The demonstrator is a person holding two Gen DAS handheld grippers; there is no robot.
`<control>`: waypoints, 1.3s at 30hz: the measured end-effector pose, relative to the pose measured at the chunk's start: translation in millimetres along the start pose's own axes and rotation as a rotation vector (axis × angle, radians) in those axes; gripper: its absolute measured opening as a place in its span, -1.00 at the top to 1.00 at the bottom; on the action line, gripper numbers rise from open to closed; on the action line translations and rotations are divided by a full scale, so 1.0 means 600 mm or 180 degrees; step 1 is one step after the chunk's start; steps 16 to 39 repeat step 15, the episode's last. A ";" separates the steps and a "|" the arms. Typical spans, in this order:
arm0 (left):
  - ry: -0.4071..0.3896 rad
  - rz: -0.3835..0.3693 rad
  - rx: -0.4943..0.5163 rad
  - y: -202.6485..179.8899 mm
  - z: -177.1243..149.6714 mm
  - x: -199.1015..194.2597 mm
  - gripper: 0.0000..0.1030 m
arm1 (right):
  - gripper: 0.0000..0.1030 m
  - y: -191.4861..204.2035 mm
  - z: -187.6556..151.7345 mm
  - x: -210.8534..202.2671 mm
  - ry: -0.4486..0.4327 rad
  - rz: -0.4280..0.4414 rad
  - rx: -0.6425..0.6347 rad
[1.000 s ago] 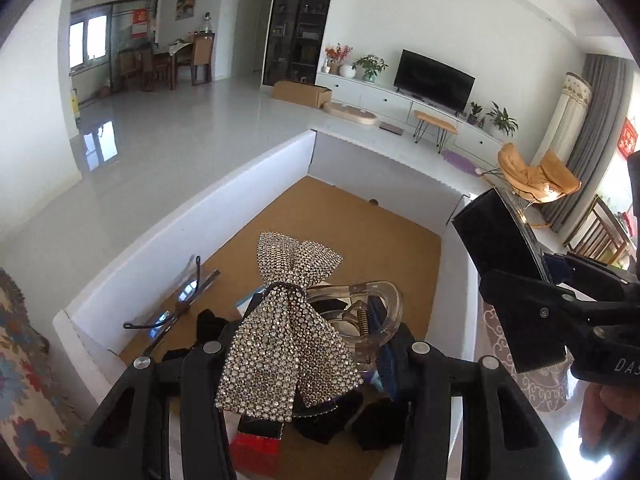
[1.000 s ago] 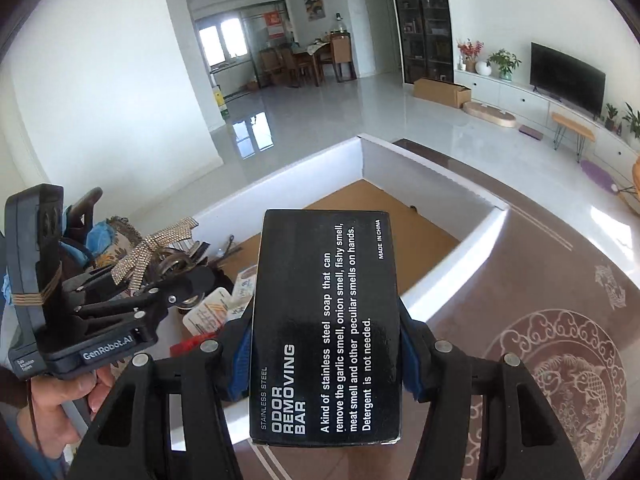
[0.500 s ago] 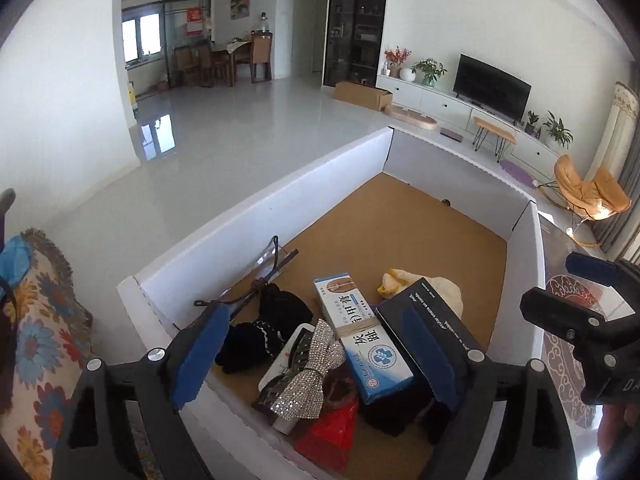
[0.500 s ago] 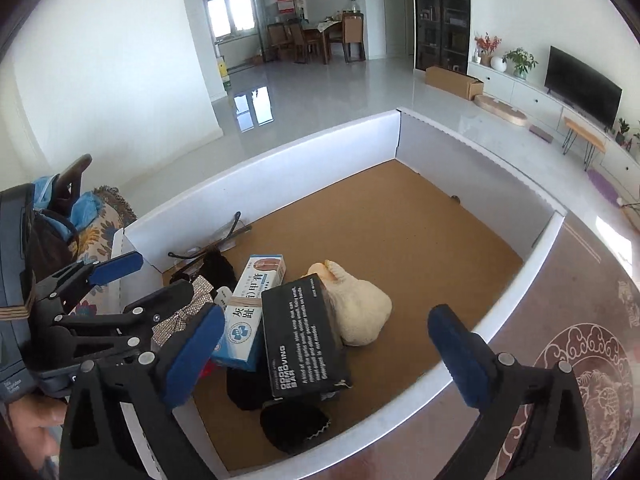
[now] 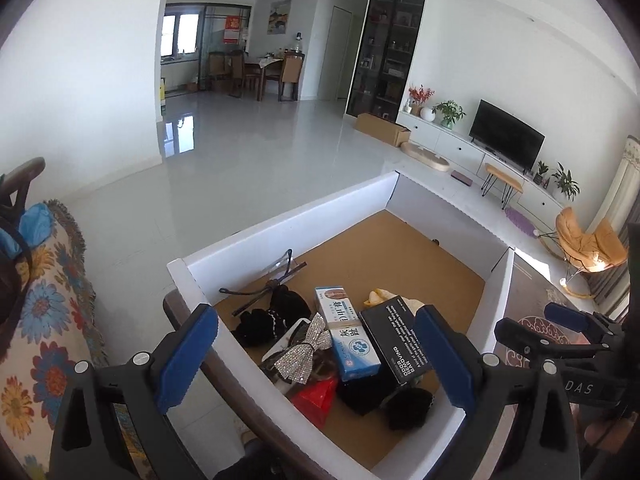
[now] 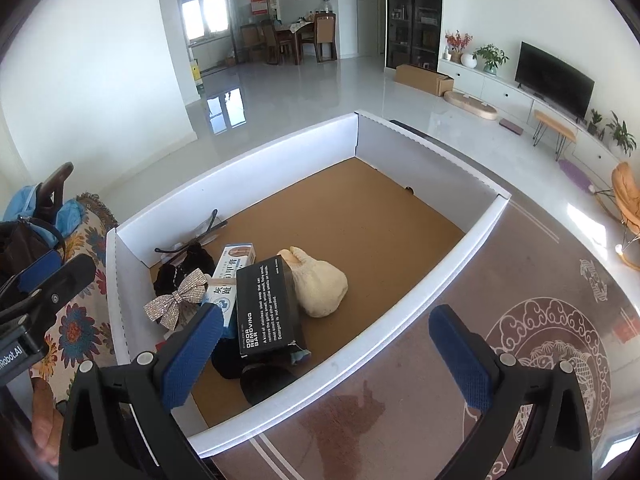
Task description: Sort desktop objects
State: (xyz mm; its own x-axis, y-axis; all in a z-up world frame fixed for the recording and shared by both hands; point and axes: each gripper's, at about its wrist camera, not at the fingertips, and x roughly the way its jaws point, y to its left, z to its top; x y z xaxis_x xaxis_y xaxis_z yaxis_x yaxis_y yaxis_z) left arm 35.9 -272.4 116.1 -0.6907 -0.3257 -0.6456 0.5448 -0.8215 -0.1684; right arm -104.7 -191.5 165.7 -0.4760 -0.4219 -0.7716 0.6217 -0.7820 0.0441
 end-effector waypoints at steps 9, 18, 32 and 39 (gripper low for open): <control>-0.0067 0.0138 0.0049 0.002 -0.007 -0.008 -0.95 | -0.99 0.022 -0.005 0.006 0.0001 0.0076 -0.0048; -0.0102 0.0170 0.0000 -0.005 -0.011 -0.008 -0.97 | -0.99 0.019 -0.010 0.021 0.0039 0.0066 -0.0025; -0.0102 0.0170 0.0000 -0.005 -0.011 -0.008 -0.97 | -0.99 0.019 -0.010 0.021 0.0039 0.0066 -0.0025; -0.0102 0.0170 0.0000 -0.005 -0.011 -0.008 -0.97 | -0.99 0.019 -0.010 0.021 0.0039 0.0066 -0.0025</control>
